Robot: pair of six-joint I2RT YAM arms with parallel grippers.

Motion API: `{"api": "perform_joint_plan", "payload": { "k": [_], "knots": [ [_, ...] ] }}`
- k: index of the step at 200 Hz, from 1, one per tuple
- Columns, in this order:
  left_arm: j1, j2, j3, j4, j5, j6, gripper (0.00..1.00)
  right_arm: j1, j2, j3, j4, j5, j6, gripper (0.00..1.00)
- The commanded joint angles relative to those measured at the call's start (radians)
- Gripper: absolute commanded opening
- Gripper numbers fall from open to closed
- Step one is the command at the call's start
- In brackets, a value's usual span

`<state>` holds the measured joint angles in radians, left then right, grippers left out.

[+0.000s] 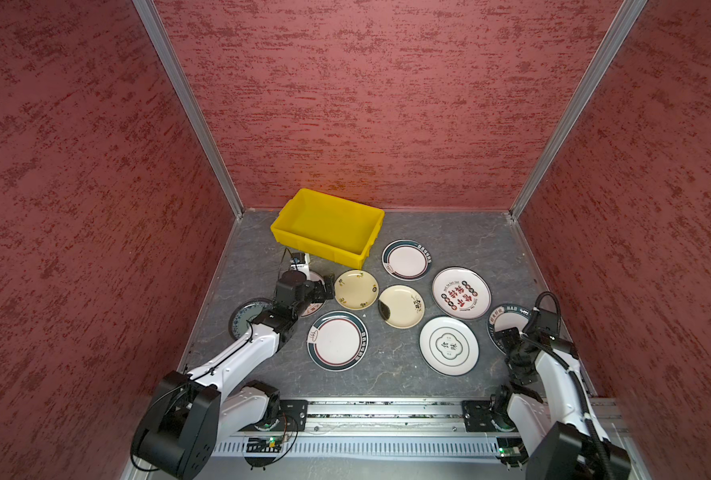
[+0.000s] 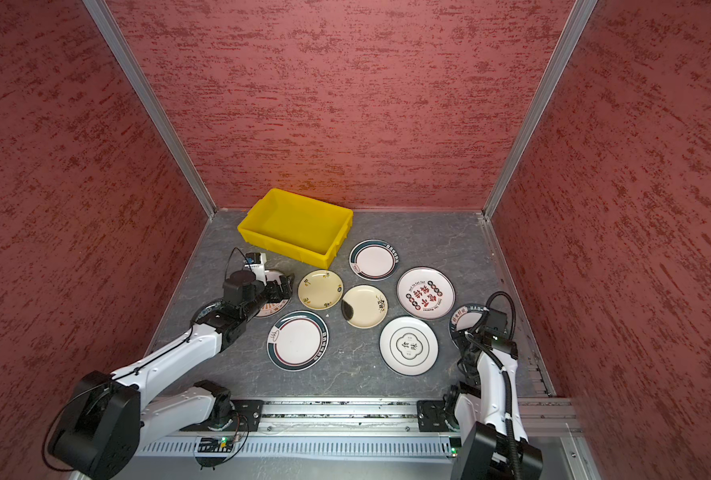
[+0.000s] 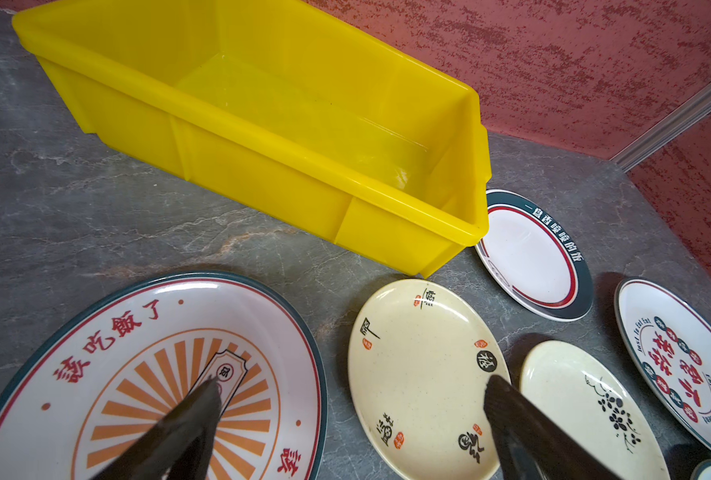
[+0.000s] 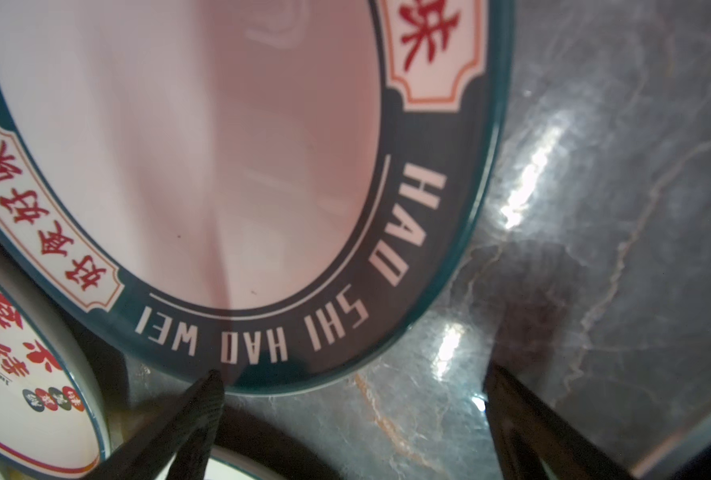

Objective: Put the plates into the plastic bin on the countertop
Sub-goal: 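Lower the right gripper onto the HAO SHI HAO WEI plate rim and pinch it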

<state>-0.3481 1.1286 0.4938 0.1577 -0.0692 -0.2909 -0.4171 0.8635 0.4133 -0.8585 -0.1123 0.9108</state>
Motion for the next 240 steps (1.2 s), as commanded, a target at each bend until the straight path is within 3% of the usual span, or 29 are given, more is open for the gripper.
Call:
{"api": "perform_joint_plan", "payload": {
  "k": [1,73,94,164,206,240],
  "knots": [
    [0.001,0.014,-0.002,0.015,-0.018,0.004,0.99,-0.004,0.018,-0.015,0.057,-0.005,0.020,0.99],
    [0.006,0.029,0.002,0.010,-0.035,0.004,0.99,-0.005,-0.086,-0.128,0.197,-0.030,0.199,0.99],
    [0.007,0.033,0.003,0.008,-0.044,0.004,0.99,-0.004,-0.103,-0.117,0.200,0.001,0.192,0.93],
    [0.009,0.040,0.018,-0.017,-0.062,0.003,0.99,-0.006,0.101,-0.068,0.305,-0.026,0.126,0.96],
    [0.012,0.041,0.019,-0.024,-0.074,0.004,0.99,-0.005,0.145,-0.026,0.328,0.008,0.105,0.96],
    [0.014,0.057,0.027,-0.031,-0.080,0.001,0.99,-0.006,0.158,-0.048,0.398,-0.031,0.141,0.93]
  ]
}}
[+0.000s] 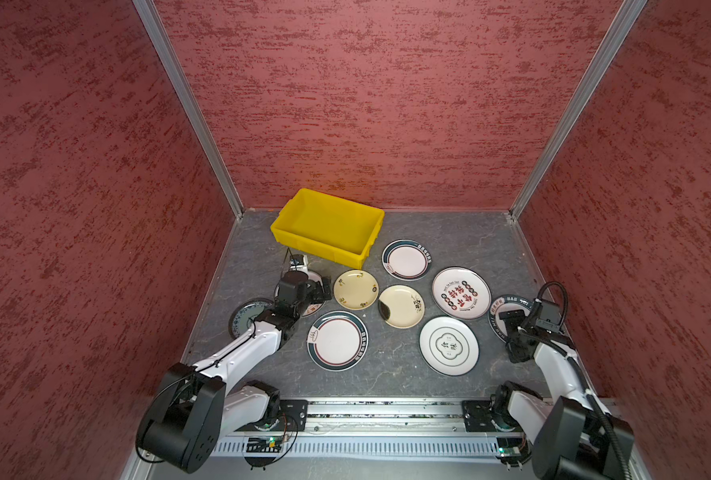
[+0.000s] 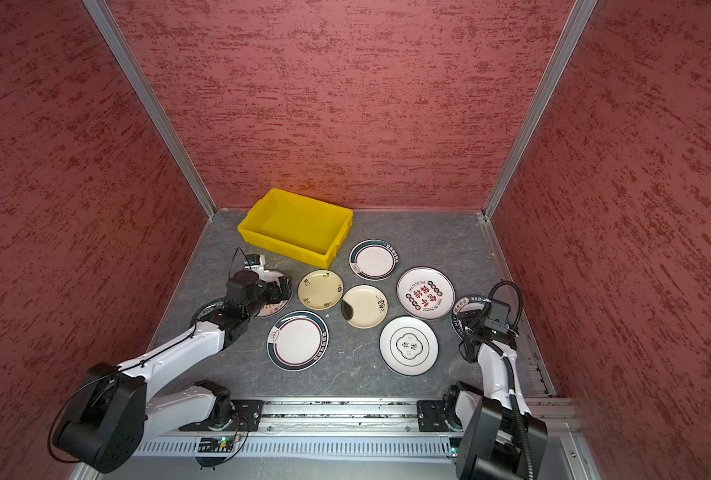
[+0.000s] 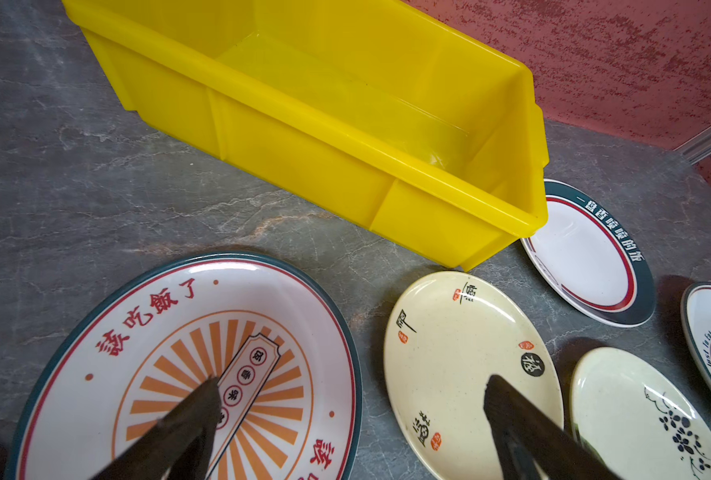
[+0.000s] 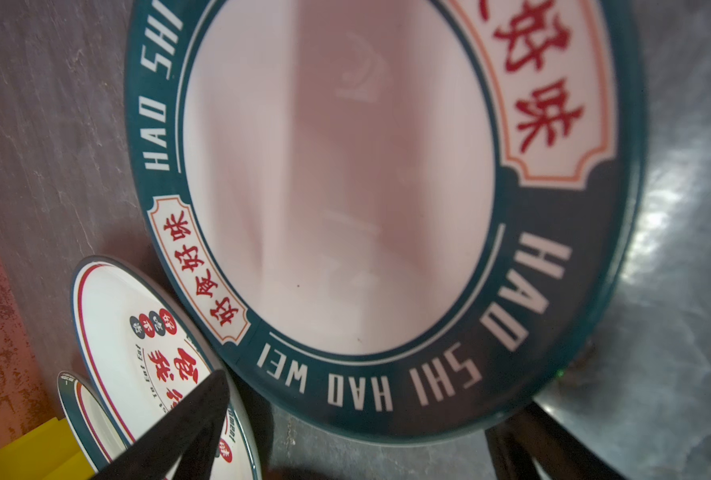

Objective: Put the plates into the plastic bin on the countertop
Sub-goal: 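Lower the right gripper onto the HAO SHI HAO WEI plate rim and pinch it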

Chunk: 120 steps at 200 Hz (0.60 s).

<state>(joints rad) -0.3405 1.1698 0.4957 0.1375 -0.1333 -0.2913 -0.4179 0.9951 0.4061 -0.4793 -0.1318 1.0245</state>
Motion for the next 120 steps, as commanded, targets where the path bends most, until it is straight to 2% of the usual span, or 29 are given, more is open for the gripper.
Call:
{"api": "perform_joint_plan", "payload": {
  "k": [1,28,57,120],
  "knots": [
    [0.006,0.017,0.025,-0.011,-0.016,0.001,0.99,-0.005,0.027,-0.043,0.020,-0.013,0.028,0.93],
    [0.008,0.024,0.026,-0.011,-0.017,-0.002,1.00,-0.005,0.002,-0.076,0.047,-0.012,0.071,0.92],
    [0.008,0.025,0.029,-0.010,-0.012,-0.002,0.99,-0.005,-0.048,-0.119,0.078,0.006,0.109,0.85],
    [0.010,0.028,0.035,-0.024,-0.018,-0.006,0.99,-0.005,-0.001,-0.150,0.168,-0.030,0.139,0.79]
  ]
}}
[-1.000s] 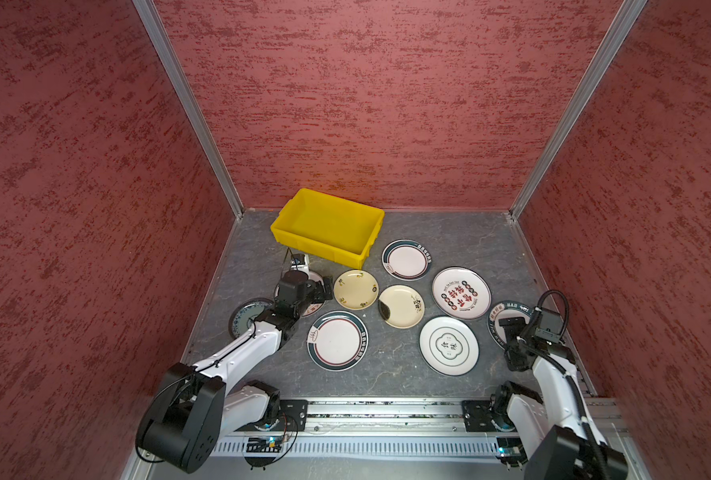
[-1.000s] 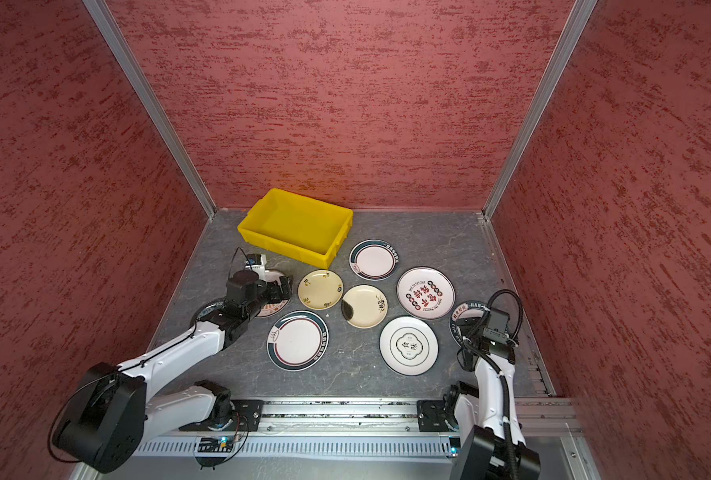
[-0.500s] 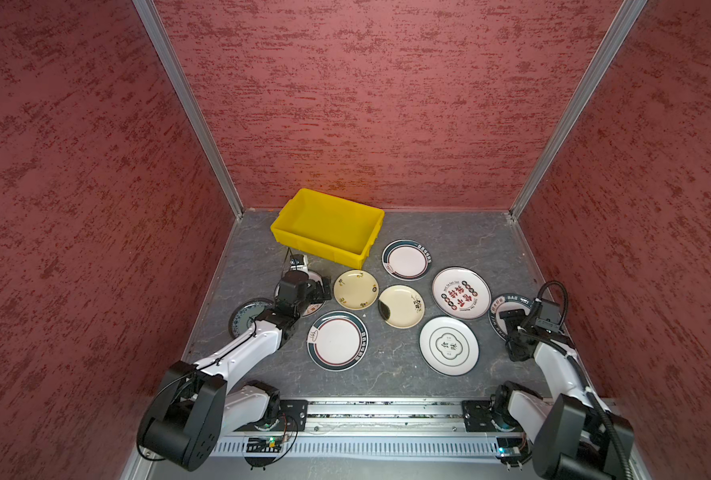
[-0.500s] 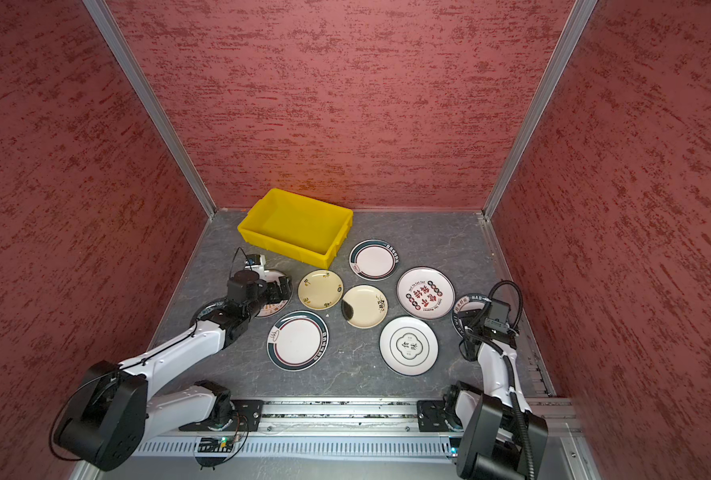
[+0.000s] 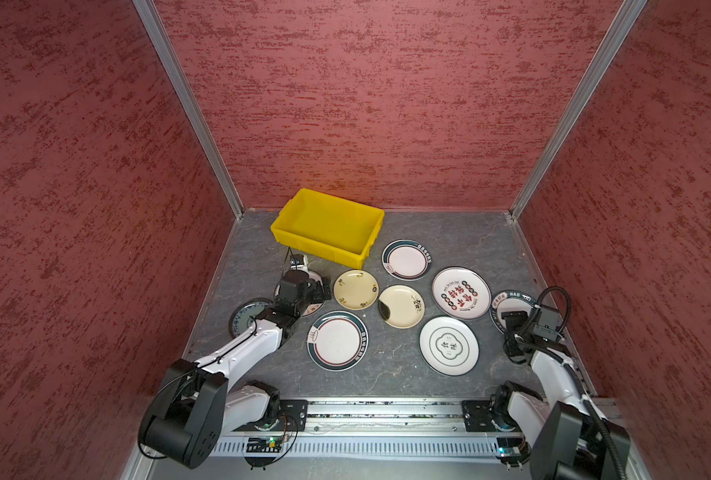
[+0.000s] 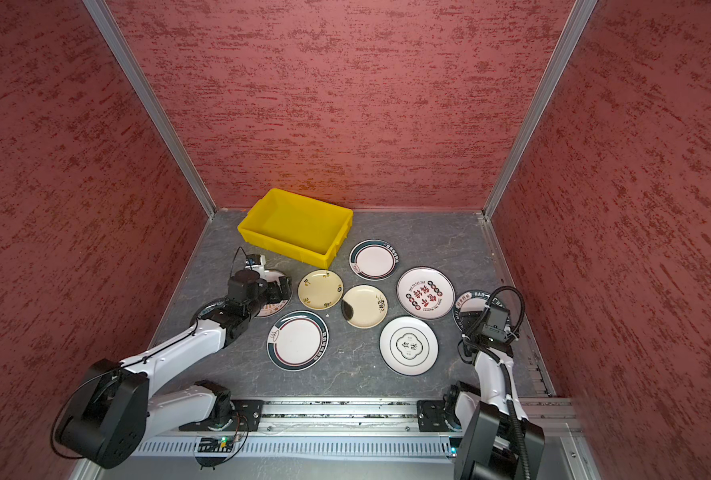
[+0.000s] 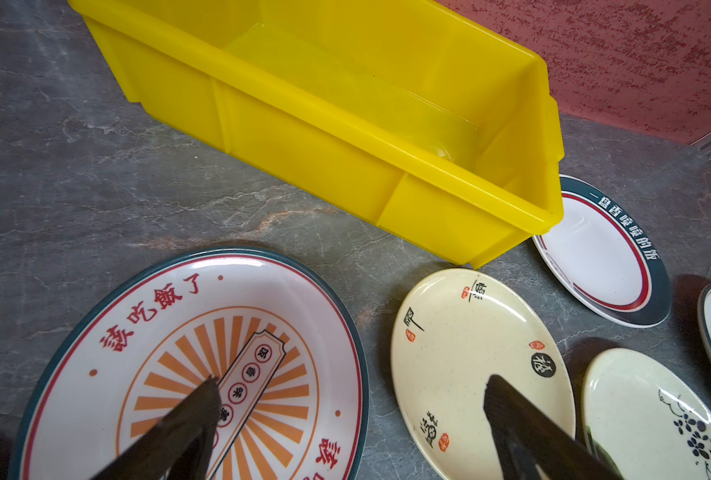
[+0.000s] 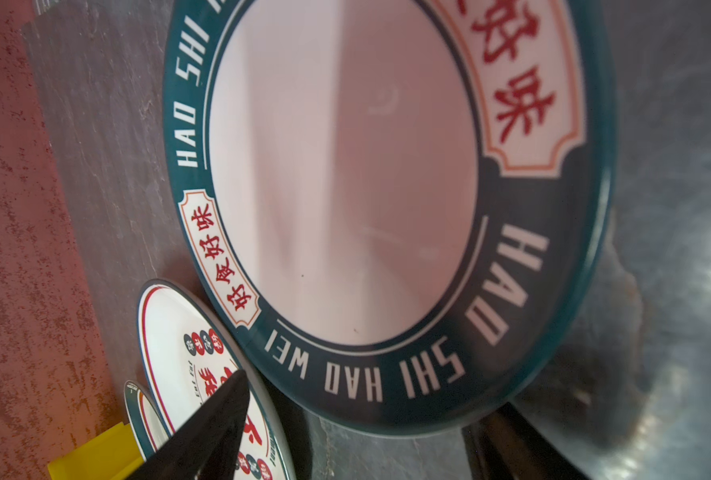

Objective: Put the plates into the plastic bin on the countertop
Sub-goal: 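Lower the right gripper onto the HAO SHI HAO WEI plate rim and pinch it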

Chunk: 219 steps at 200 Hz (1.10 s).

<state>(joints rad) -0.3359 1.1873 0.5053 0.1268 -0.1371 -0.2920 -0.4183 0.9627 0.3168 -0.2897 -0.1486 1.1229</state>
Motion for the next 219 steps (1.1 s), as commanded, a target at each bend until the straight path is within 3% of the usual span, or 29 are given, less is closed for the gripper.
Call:
{"api": "perform_joint_plan", "payload": {
  "k": [1,27,68,117,219],
  "knots": [
    [0.006,0.011,0.026,-0.013,-0.015,-0.005,0.99,-0.005,0.031,-0.061,-0.020,-0.013,0.041,0.79],
    [0.006,0.005,0.025,-0.016,-0.015,-0.006,0.99,-0.004,0.031,-0.074,-0.008,-0.002,0.047,0.76],
    [0.005,0.000,0.025,-0.018,-0.019,-0.007,0.99,-0.004,0.077,-0.078,0.025,-0.009,0.035,0.63],
    [0.005,0.001,0.025,-0.019,-0.026,-0.009,0.99,-0.004,0.125,-0.071,0.039,-0.034,0.023,0.59],
    [0.007,0.012,0.027,-0.017,-0.036,-0.012,0.99,-0.003,0.159,-0.071,0.069,-0.049,0.072,0.34]
  ]
}}
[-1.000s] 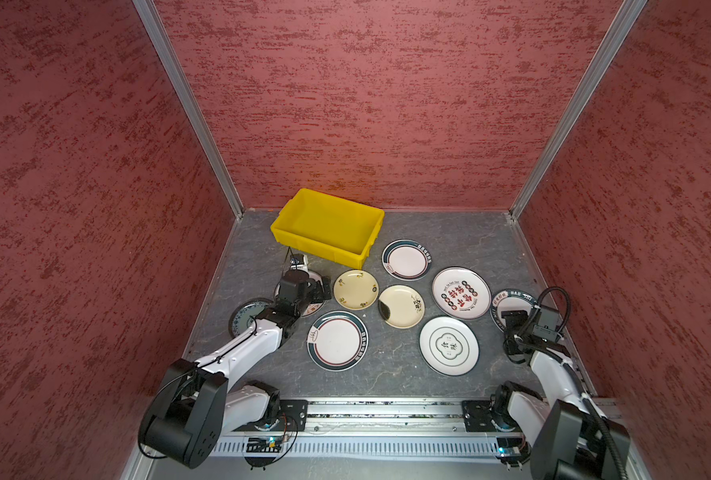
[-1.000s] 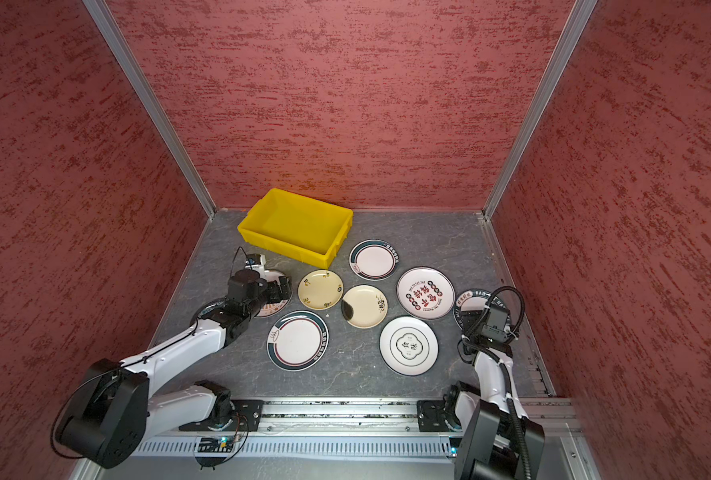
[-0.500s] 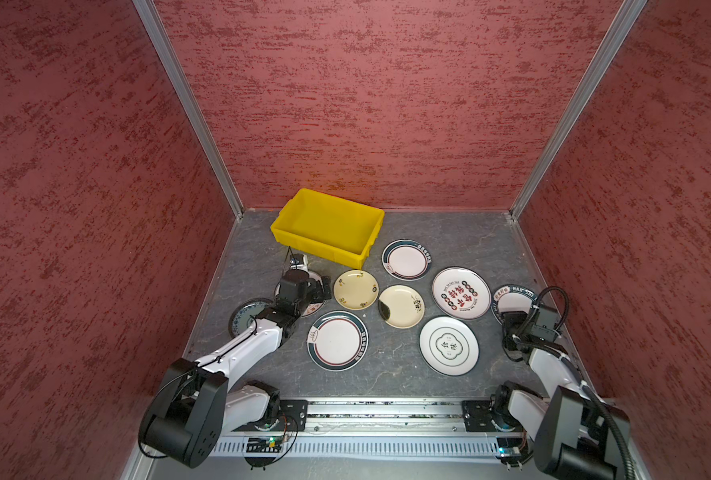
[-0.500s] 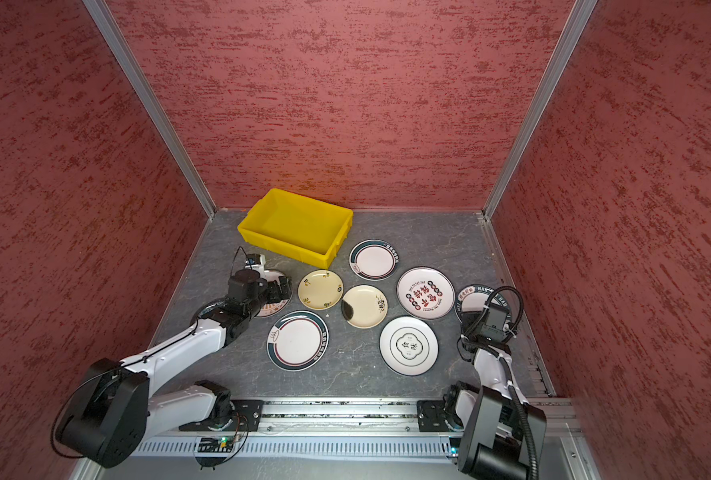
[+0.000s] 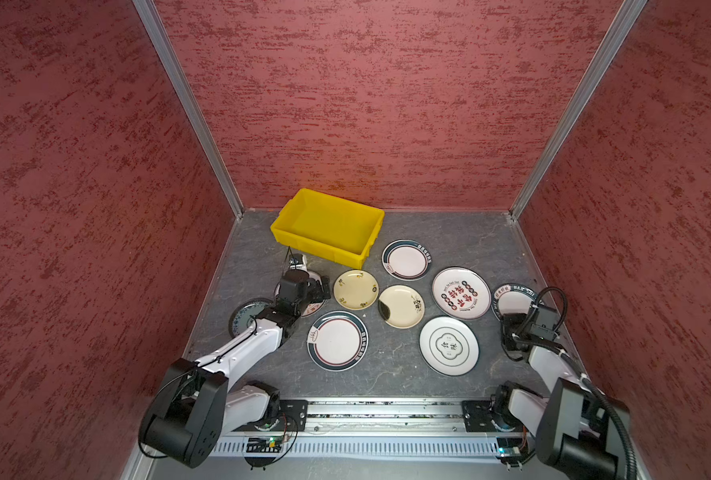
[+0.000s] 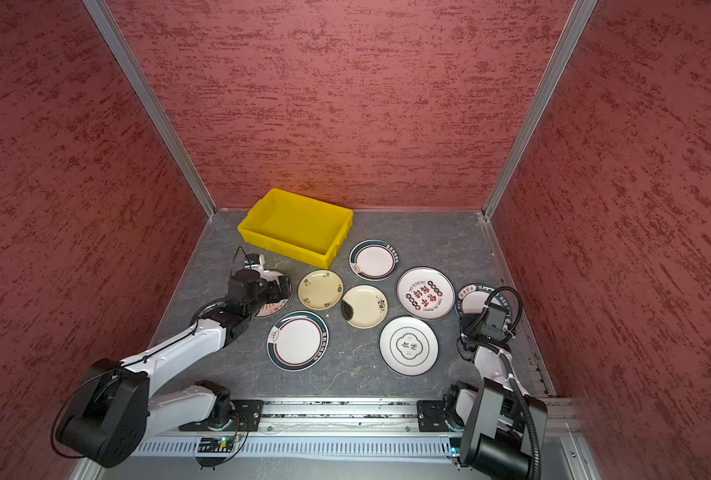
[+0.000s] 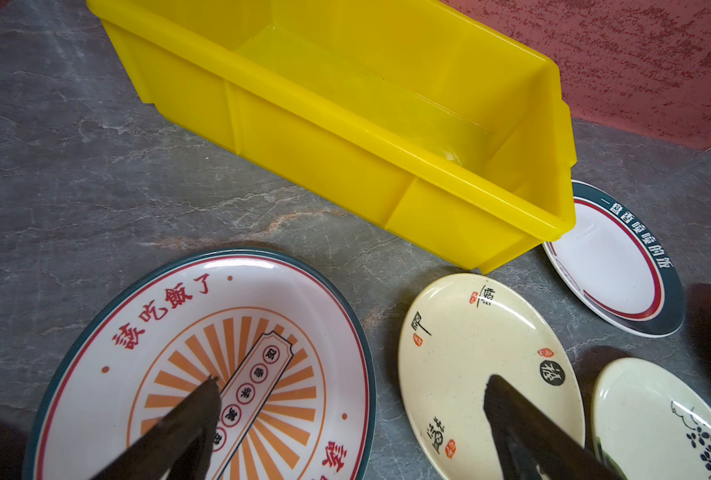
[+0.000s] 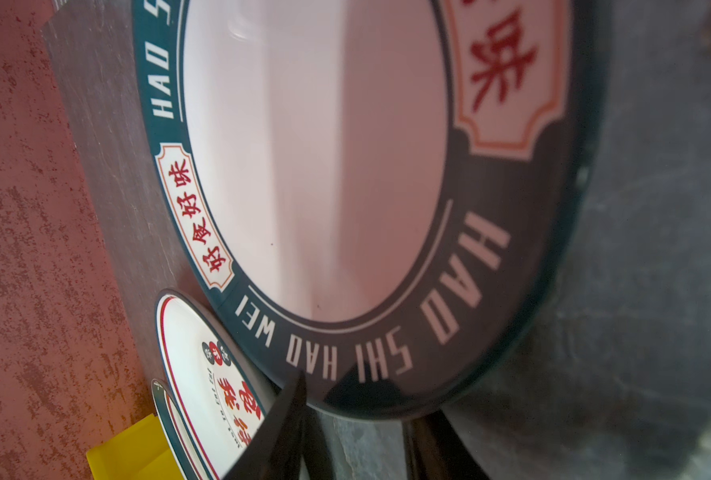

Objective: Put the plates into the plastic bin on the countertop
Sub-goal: 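Lower the right gripper onto the HAO SHI HAO WEI plate rim and pinch it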

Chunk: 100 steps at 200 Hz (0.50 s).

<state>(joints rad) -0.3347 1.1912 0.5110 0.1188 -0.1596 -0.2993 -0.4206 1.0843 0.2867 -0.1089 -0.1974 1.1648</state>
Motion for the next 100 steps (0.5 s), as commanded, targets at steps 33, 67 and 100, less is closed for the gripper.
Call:
{"api": "perform_joint_plan", "payload": {
  "k": [33,67,100],
  "knots": [
    [0.006,0.005,0.021,-0.011,-0.012,-0.004,0.99,0.000,0.026,-0.044,-0.098,0.001,0.053,0.27],
    [0.007,0.001,0.021,-0.014,-0.012,-0.005,0.99,0.000,0.029,-0.039,-0.098,-0.002,0.055,0.24],
    [0.007,-0.001,0.021,-0.016,-0.011,-0.003,0.99,-0.001,0.026,-0.043,-0.098,-0.002,0.055,0.17]
  ]
}}
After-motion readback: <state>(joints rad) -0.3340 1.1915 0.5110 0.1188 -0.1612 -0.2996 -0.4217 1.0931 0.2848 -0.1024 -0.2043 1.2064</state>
